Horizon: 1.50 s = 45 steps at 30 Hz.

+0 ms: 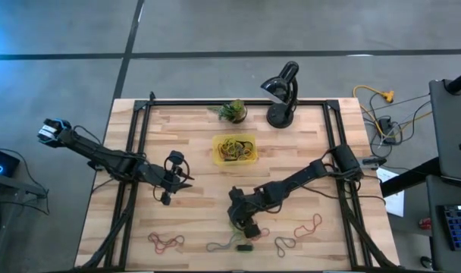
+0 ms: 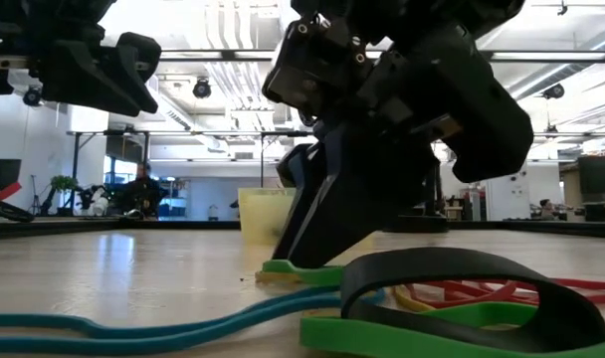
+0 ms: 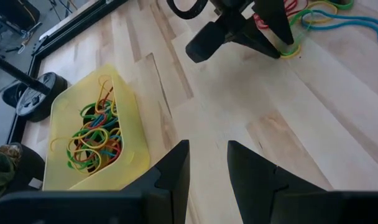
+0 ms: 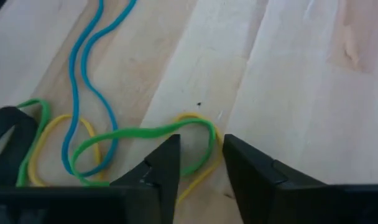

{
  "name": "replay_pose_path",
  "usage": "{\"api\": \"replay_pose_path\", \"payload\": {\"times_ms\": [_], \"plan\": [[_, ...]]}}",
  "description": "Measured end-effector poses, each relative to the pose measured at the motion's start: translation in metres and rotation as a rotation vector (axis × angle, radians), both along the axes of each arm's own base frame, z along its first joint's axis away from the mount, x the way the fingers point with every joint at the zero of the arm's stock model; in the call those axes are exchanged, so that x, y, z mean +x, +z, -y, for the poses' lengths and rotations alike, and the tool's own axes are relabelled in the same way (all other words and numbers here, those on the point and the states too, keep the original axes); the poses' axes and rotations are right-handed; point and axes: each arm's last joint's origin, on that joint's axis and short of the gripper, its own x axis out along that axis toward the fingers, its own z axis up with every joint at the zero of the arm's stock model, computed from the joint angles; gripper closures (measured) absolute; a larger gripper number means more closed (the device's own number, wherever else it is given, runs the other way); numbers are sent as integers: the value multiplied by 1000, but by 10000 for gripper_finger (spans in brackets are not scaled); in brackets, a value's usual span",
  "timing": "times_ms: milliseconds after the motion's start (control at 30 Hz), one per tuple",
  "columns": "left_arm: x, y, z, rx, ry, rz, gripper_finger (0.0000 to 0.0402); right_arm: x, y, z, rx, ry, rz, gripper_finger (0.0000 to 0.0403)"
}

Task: Pick and place rubber bands into bin
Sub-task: Put the green rubber band in the yellow bin

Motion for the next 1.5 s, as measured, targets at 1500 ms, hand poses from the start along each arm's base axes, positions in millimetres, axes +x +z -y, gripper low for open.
{"api": "replay_pose_path", "payload": {"times_ms": [1500], "plan": [[1, 0, 0, -2, -2, 12, 310, -17, 46, 27, -457, -329, -180, 392]]}}
